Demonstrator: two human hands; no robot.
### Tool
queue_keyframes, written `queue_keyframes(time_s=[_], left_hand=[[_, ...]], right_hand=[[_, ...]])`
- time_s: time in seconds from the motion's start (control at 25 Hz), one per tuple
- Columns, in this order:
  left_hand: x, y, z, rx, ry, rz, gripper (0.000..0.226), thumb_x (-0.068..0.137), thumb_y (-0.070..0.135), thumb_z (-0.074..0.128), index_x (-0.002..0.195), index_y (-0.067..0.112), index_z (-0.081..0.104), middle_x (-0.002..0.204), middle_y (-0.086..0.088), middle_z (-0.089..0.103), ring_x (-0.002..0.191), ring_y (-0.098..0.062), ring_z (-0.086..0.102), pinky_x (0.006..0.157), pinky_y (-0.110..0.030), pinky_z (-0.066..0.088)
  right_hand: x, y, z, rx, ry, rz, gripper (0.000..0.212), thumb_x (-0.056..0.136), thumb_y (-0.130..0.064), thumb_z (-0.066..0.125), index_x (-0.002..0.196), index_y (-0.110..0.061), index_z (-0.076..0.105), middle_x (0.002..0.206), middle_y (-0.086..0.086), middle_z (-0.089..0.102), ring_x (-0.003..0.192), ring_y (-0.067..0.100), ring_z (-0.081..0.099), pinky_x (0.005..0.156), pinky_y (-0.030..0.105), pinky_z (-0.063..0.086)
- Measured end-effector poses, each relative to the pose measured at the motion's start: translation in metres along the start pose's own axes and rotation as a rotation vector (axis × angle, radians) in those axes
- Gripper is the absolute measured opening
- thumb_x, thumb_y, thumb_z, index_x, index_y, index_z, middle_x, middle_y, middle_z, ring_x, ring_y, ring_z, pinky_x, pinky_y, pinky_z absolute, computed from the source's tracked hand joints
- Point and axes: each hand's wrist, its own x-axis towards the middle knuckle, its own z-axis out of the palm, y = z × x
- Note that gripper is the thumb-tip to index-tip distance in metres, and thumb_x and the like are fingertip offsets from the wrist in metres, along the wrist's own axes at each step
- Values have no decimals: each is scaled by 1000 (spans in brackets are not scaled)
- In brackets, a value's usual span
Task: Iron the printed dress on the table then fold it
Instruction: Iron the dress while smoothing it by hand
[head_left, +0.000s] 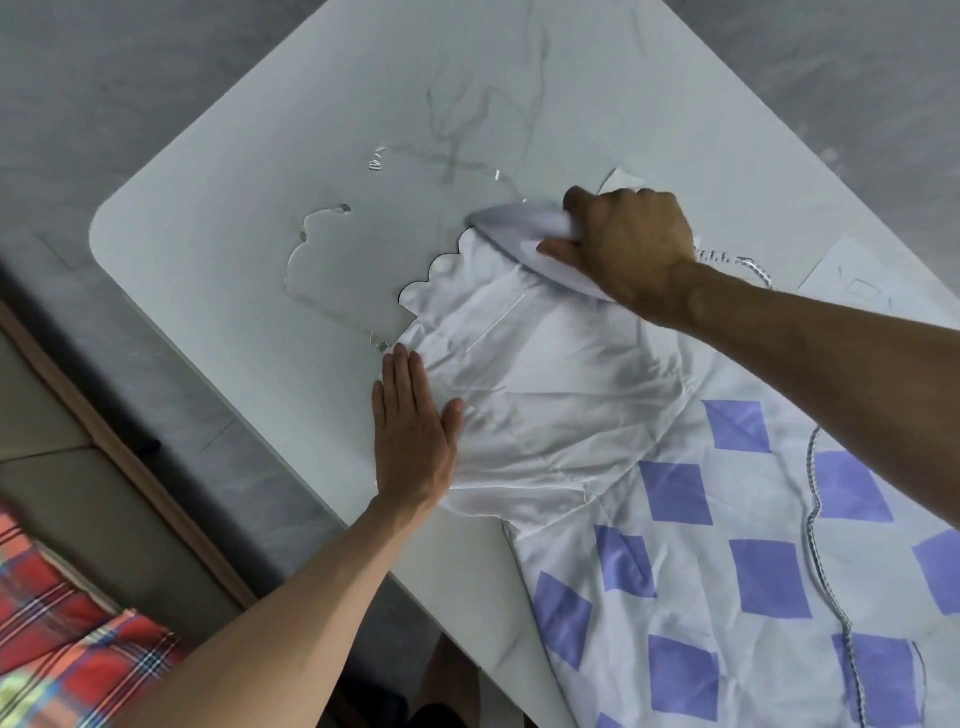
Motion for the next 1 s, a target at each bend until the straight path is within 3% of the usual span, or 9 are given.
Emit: queue_keyframes(time_s=[0.12, 0.28, 0.36, 0.52, 0.8, 0.88, 1.0], left_hand=[[-5, -9, -10, -67, 69, -25, 69, 101, 40, 38, 151, -3, 17, 159, -18, 16, 148, -30, 15, 120, -42, 17], [-12, -31, -12, 116, 11, 3, 71, 101, 44, 31, 151, -4, 14, 159, -21, 14, 147, -33, 13, 119, -45, 18], [-12, -36, -10, 177, -9, 27, 70, 101, 45, 28, 152, -2, 13, 159, -21, 14, 148, -34, 12, 119, -45, 15], [-12, -36, -8, 208, -10, 43, 71, 101, 45, 25, 152, -1, 8, 160, -22, 8, 148, -35, 8, 120, -44, 10], [-10, -41, -10, 231, -27, 61, 73, 101, 48, 24, 152, 0, 4, 161, -19, 1, 150, -30, 2, 121, -42, 8], [-10, -41, -12, 214, -27, 66, 73, 101, 48, 26, 152, 0, 6, 161, -17, 2, 150, -28, 2, 121, -42, 8], [-9, -42, -16, 145, -23, 77, 71, 100, 46, 30, 152, 1, 13, 161, -15, 9, 149, -28, 6, 120, -40, 8]], right_hand=[[-32, -26, 5, 14, -46, -239, 48, 91, -59, 46, 103, -14, 54, 88, 14, 69, 76, 37, 66, 59, 34, 31], [-61, -62, 26, 5, -124, -379, 43, 78, -55, 70, 85, -13, 63, 57, 6, 63, 44, 29, 59, 47, 25, 22], [-57, -66, 33, 1, -96, -383, 42, 81, -54, 67, 90, -13, 63, 62, 6, 65, 48, 29, 62, 48, 25, 24], [-29, -61, 24, 37, -48, -292, 47, 94, -56, 42, 107, -12, 54, 91, 12, 69, 79, 36, 66, 60, 33, 29], [18, -38, 14, 44, -24, 4, 46, 92, -56, 46, 103, -13, 54, 90, 18, 66, 81, 38, 62, 62, 35, 33], [10, -37, 8, 31, -10, 13, 46, 92, -57, 45, 102, -13, 53, 88, 18, 66, 79, 38, 63, 61, 35, 34], [-19, -52, 2, 68, -61, -121, 48, 93, -58, 42, 107, -14, 52, 93, 15, 68, 83, 37, 65, 61, 35, 32]])
